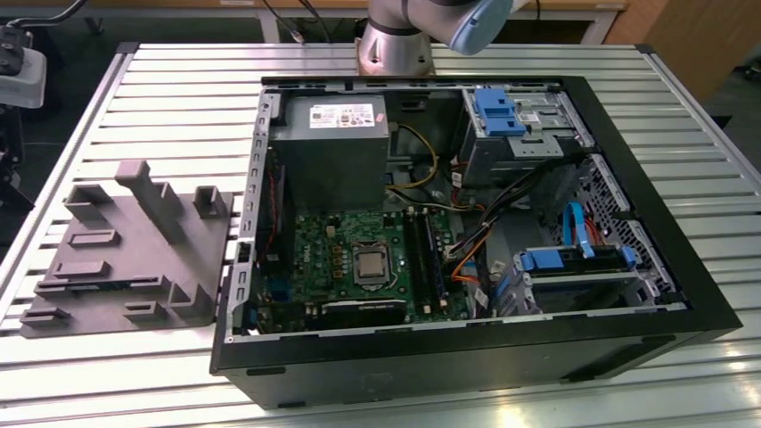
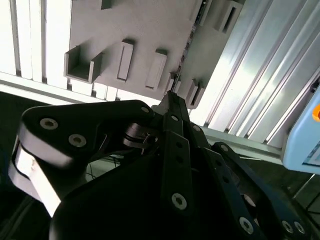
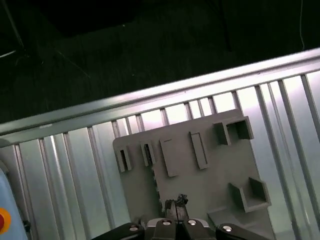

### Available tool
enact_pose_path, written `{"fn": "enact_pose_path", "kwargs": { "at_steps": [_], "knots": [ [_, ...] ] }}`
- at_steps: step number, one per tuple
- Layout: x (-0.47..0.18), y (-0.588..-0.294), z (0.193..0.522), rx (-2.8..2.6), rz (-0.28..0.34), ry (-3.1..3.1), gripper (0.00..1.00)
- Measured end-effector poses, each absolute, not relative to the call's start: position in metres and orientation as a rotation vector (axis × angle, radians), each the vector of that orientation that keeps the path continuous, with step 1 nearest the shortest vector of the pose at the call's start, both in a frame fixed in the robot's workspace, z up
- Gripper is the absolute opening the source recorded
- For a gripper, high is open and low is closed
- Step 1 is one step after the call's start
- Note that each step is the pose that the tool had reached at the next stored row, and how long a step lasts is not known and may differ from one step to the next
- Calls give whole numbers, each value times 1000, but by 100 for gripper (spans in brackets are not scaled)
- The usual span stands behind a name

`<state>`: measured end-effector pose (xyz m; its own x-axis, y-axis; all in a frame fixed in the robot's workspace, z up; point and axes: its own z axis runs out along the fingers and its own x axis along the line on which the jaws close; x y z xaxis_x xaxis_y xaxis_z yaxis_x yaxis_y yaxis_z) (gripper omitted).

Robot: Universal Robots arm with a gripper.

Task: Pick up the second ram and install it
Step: 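Pick up the second ram and move it above second insertion slot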

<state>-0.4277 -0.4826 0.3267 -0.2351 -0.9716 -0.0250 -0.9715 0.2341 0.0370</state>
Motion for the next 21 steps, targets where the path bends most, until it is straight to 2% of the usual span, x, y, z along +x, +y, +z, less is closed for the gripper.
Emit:
{"fn": "enact_pose_path", "kwargs": {
  "at_steps": [21],
  "knots": [
    [-428,-483,326,2225,-69,-2205,11]
  ]
}}
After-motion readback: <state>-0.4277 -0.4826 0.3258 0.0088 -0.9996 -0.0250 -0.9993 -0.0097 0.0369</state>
